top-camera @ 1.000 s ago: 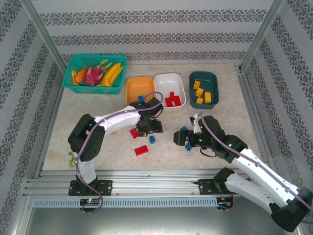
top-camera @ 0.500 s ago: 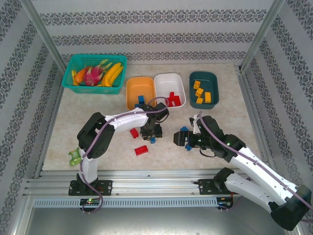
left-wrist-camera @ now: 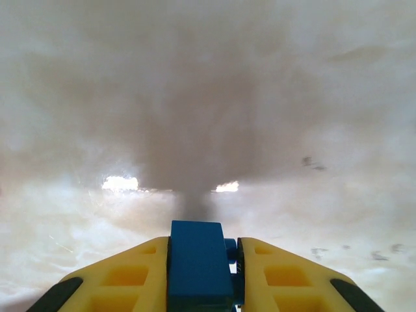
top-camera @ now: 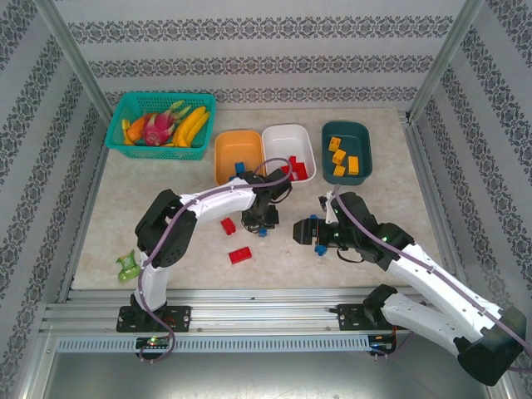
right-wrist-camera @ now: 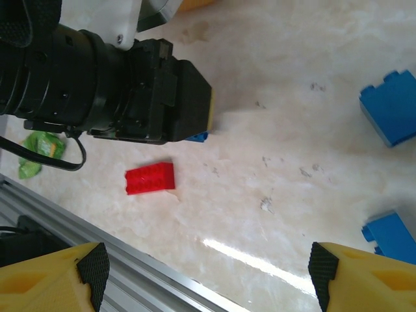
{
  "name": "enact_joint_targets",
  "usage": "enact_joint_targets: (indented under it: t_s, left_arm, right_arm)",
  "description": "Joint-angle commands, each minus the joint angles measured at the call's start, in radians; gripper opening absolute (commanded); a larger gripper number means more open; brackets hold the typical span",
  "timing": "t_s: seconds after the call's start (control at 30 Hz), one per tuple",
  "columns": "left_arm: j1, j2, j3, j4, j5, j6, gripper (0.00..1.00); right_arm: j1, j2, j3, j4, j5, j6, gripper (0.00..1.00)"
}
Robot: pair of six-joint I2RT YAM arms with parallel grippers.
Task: Sort the legos into containers by color
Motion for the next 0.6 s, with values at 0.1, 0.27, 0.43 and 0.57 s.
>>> enact_joint_targets:
  t_s: [0.1, 0.27, 0.43, 0.57]
  left_arm:
    - [0.122, -0.071, 0.191, -0.104, -0.061, 0.115, 0.23]
    - [0.241, -0.001, 0.312, -0.073, -0.024, 0.199, 0.23]
    - [0.33, 0.141, 0.471, -0.03, 0.046, 0.252, 0.23]
    - [0.367, 0.273, 0.621, -0.049, 0.084, 0.263, 0.23]
  right_arm:
    - [-0.01, 0.063, 0.144, 0.06, 0.007, -0.033, 0.83]
    - [-0.044, 0.18, 0.23, 0.165, -0.01, -0.017, 0.83]
    - [-0.103, 0.316, 0.323, 0.211, -0.04, 0.008, 0.82]
    - [-0.132, 0.398, 0.391, 0.209, -0.059, 0.015, 0.82]
